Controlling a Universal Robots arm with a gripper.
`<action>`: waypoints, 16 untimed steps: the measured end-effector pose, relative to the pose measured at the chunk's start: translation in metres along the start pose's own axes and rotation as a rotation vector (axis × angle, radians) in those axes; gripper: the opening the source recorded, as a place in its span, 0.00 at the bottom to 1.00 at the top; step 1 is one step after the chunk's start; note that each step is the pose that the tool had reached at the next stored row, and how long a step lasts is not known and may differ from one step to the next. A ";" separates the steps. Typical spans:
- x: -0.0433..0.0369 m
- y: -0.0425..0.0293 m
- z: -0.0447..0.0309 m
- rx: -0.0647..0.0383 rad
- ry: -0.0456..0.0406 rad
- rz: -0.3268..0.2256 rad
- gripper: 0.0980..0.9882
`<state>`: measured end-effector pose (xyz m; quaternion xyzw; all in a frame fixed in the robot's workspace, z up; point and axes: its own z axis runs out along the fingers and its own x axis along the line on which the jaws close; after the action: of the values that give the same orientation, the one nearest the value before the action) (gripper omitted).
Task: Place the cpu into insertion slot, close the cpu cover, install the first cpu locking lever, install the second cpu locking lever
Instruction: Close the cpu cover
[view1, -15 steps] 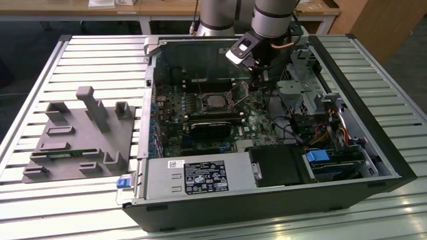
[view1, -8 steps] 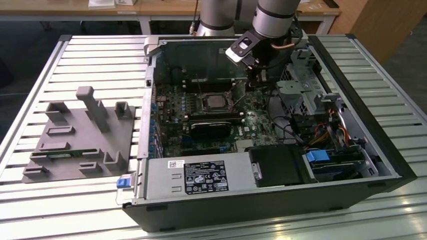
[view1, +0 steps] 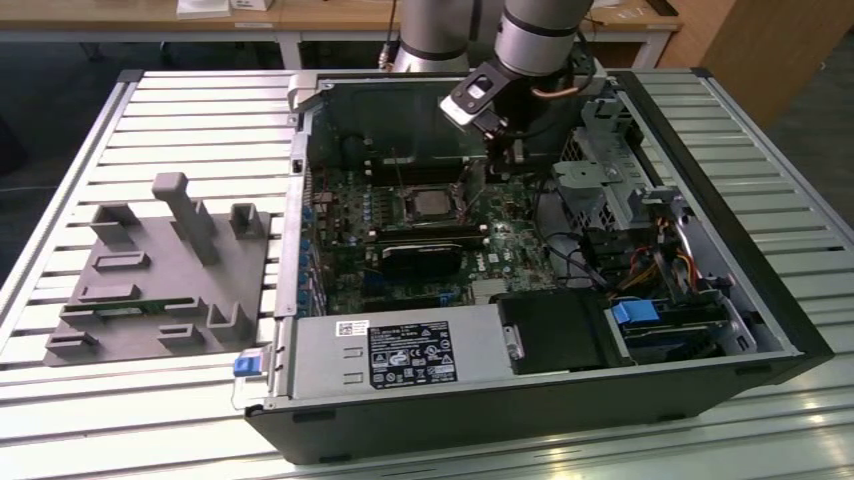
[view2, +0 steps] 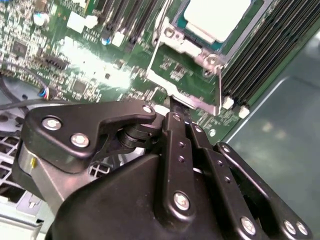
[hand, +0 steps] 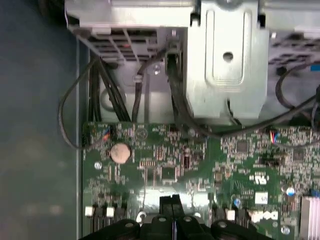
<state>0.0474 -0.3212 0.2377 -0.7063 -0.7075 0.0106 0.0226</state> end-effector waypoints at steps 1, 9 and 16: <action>0.0000 -0.0031 0.0002 -0.002 0.0001 0.000 0.00; 0.0000 -0.0279 0.0013 -0.021 -0.0001 0.000 0.00; 0.0000 -0.0392 0.0018 -0.029 0.0000 0.000 0.00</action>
<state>0.0081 -0.3212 0.2377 -0.7064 -0.7077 0.0004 0.0125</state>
